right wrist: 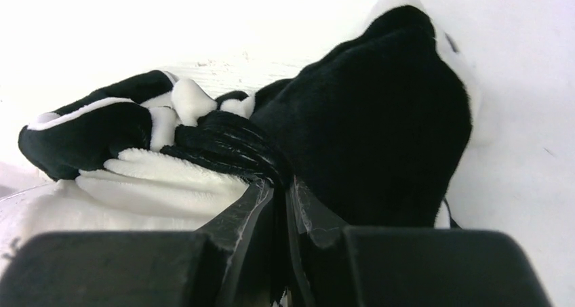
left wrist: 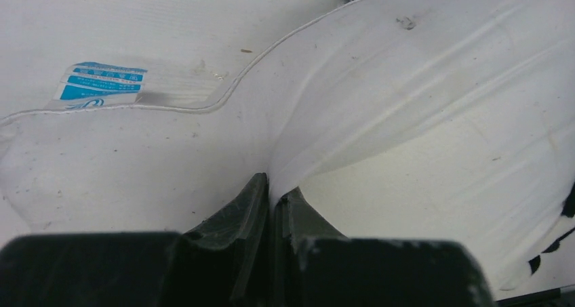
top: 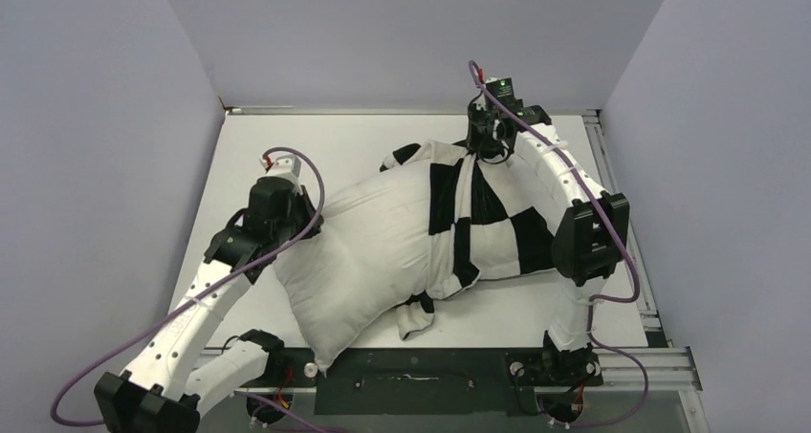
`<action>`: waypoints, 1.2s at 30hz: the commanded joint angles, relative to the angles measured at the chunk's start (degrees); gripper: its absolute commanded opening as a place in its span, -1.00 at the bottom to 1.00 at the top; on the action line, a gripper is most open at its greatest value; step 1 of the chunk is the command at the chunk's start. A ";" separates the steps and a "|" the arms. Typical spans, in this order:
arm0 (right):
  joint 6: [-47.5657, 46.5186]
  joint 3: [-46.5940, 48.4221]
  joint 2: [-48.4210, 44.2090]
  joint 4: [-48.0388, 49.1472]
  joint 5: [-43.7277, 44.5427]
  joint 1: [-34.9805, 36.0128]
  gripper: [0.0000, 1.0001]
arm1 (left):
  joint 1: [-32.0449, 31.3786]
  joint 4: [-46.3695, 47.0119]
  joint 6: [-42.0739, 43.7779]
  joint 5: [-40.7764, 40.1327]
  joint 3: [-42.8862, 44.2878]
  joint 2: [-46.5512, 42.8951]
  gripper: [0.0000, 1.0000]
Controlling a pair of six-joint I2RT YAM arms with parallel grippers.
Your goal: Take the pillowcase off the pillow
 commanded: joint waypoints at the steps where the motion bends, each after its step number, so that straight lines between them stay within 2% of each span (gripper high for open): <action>1: -0.18 3.83 3.48 8.51 3.35 1.41 -0.80 | 2.31 -4.89 6.42 -8.54 9.55 5.33 -1.00; 3: -0.19 6.70 4.55 8.12 3.30 2.71 -0.68 | 2.23 -4.87 7.99 -8.59 12.37 6.50 -0.91; 7: 0.56 9.17 3.90 6.98 3.44 3.26 -0.33 | 0.84 -5.16 11.15 -8.02 16.34 5.90 -0.47; 10: 0.71 7.33 0.54 7.19 3.41 3.35 -0.07 | -3.40 -6.24 13.31 -9.18 18.01 5.12 -0.04; 12: 0.80 5.00 -3.26 7.48 3.47 3.43 0.09 | -8.05 -6.86 13.84 -11.15 18.64 4.61 0.13; 19: 0.90 -7.03 -17.17 8.03 3.46 4.05 0.54 | -27.07 -7.06 13.10 -15.58 19.97 4.26 0.39; 23: 1.08 -15.76 -25.16 7.13 3.05 4.38 0.72 | -36.47 -7.29 13.15 -19.09 19.70 7.29 0.60; 24: 1.19 -17.56 -27.10 6.76 2.74 4.39 0.85 | -38.65 -7.41 13.25 -20.37 19.47 8.26 0.68; 26: 1.47 -21.31 -30.58 5.69 1.68 4.41 0.98 | -42.10 -7.64 13.35 -22.73 18.74 10.35 0.73; 29: 1.08 -26.46 -35.52 4.15 0.04 4.57 0.82 | -44.59 -7.81 12.66 -24.11 17.74 13.80 0.95; 33: 0.11 -32.79 -41.29 1.28 -1.37 4.63 0.79 | -45.36 -7.26 11.29 -22.63 16.41 18.62 0.93; 36: -0.21 -37.97 -44.33 0.09 -6.21 4.67 0.79 | -45.50 -7.24 10.11 -22.38 16.16 22.52 0.93</action>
